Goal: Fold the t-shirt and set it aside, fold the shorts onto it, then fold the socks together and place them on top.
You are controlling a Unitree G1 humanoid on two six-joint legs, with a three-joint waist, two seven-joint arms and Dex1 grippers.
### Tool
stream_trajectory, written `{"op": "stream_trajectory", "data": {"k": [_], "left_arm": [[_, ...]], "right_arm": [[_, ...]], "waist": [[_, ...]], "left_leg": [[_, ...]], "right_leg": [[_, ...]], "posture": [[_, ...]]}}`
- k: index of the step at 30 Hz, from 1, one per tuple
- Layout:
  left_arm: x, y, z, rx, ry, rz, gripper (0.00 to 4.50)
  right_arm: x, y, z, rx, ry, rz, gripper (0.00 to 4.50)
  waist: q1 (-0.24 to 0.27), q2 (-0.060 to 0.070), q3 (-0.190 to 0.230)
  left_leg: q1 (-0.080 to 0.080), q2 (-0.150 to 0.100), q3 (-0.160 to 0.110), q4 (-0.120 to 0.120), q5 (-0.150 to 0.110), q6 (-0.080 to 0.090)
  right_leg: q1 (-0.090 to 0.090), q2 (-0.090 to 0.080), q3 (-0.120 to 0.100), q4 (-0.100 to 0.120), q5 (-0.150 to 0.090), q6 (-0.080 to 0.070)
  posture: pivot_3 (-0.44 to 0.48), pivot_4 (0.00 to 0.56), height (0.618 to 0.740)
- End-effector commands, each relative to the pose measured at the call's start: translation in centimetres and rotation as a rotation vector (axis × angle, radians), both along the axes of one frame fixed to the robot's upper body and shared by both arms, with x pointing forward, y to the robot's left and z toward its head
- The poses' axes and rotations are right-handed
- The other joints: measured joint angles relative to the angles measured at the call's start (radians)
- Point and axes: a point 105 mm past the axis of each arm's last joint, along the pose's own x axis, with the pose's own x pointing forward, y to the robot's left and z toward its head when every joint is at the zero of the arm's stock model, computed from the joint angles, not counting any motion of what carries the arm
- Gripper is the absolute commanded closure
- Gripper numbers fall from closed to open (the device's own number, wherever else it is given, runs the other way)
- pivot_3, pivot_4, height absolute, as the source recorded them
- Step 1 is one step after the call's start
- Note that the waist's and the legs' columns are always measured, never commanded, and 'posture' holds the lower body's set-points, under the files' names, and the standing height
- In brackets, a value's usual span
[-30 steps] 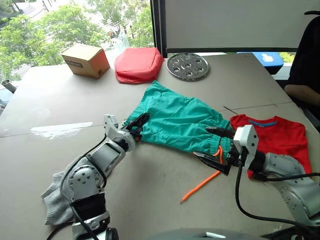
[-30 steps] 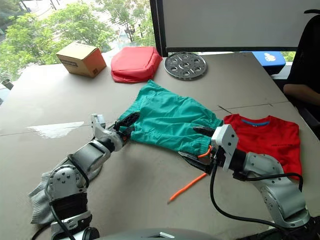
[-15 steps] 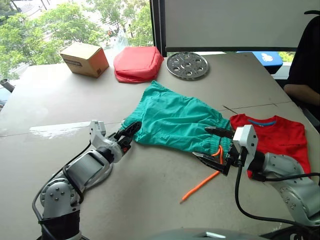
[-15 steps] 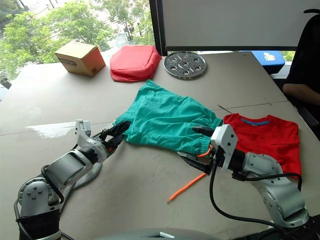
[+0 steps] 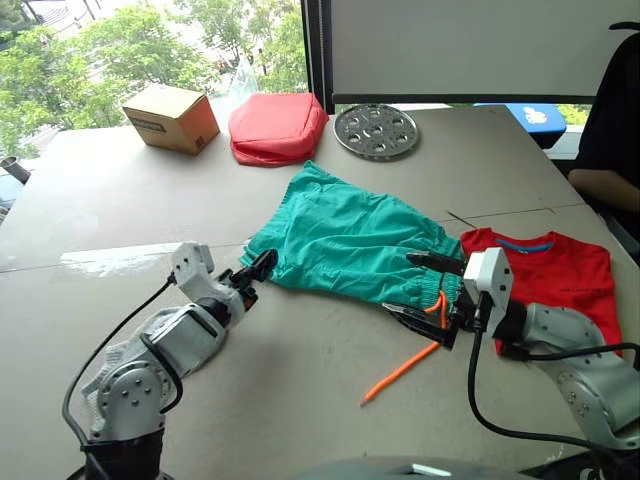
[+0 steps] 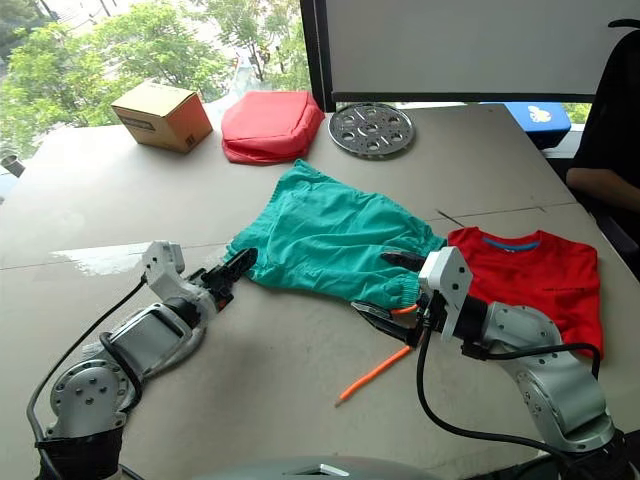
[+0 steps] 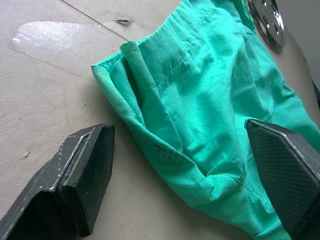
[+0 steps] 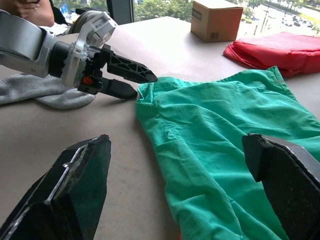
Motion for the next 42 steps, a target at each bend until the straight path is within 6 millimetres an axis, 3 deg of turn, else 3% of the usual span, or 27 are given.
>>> {"op": "stream_trajectory", "data": {"k": [1,9,14,17,23,25,30,38,42], "left_arm": [[1.3,-0.1,-0.5,0.037,-0.038,0.043,0.04],[3.7,-2.5,-0.3,-0.017,-0.090,-0.025,0.04],[5.2,-1.5,-0.9,0.034,-0.047,0.023,0.04],[5.8,-1.0,-1.3,0.115,-0.022,0.061,0.88],[5.9,-1.1,-2.3,0.207,0.001,0.066,3.83],[5.9,-1.3,-2.3,0.202,-0.010,0.065,4.44],[5.5,-0.3,-0.6,0.137,-0.104,0.117,4.44],[3.1,5.9,0.3,0.069,-0.111,0.429,4.44],[1.8,7.9,1.1,0.061,-0.142,0.527,4.44]], "right_arm": [[-0.2,0.2,0.9,0.007,-0.039,0.019,0.05],[-0.2,-0.1,1.1,-0.003,-0.048,0.007,0.05],[-0.3,-0.1,1.2,-0.003,-0.049,0.003,0.05],[-0.3,-0.1,1.1,-0.003,-0.048,0.000,0.00],[-0.4,-0.1,1.1,-0.002,-0.044,-0.010,0.00],[-0.5,-0.1,1.1,-0.001,-0.043,-0.013,0.00],[-0.4,-0.3,1.0,-0.003,-0.043,-0.021,0.00],[0.4,-0.9,0.7,-0.033,-0.059,-0.051,0.00],[0.7,-1.2,0.9,-0.035,-0.067,-0.051,0.00]], "waist": [[0.008,0.000,0.000],[0.037,0.002,-0.001],[0.042,0.002,-0.001],[0.039,0.002,-0.001],[0.023,0.001,-0.001],[0.022,0.001,-0.002],[0.019,0.000,-0.001],[0.005,-0.002,-0.001],[-0.002,-0.004,0.000]], "left_leg": [[0.000,0.000,0.000,0.000,0.000,0.000],[0.000,0.000,-0.004,0.002,0.001,-0.002],[-0.002,-0.001,-0.007,0.003,0.002,-0.005],[-0.002,-0.002,-0.011,0.003,0.004,-0.003],[-0.003,-0.003,-0.013,0.000,0.004,-0.003],[-0.003,-0.003,-0.013,0.000,0.004,-0.003],[-0.004,-0.003,-0.014,0.001,0.004,-0.003],[-0.006,-0.002,-0.016,0.000,0.004,-0.003],[-0.006,-0.002,-0.016,0.000,0.004,-0.003]], "right_leg": [[0.000,0.000,0.000,0.000,0.000,0.000],[0.002,-0.002,-0.005,0.002,-0.002,0.005],[0.002,-0.002,-0.010,0.002,-0.002,0.005],[0.003,-0.001,-0.012,0.002,-0.002,0.005],[0.003,0.000,-0.013,0.000,0.000,0.001],[0.003,-0.001,-0.013,0.000,0.000,0.001],[0.003,-0.003,-0.014,0.000,-0.002,0.005],[0.001,-0.002,-0.016,-0.001,-0.001,0.002],[0.001,-0.002,-0.015,-0.001,-0.001,0.003]], "posture": [[0.000,0.150,0.740],[0.000,0.150,0.740],[0.000,0.150,0.740],[0.000,0.150,0.740],[0.000,0.150,0.740],[0.000,0.150,0.740],[0.000,0.150,0.740],[0.000,0.150,0.740],[0.000,0.150,0.740]]}}
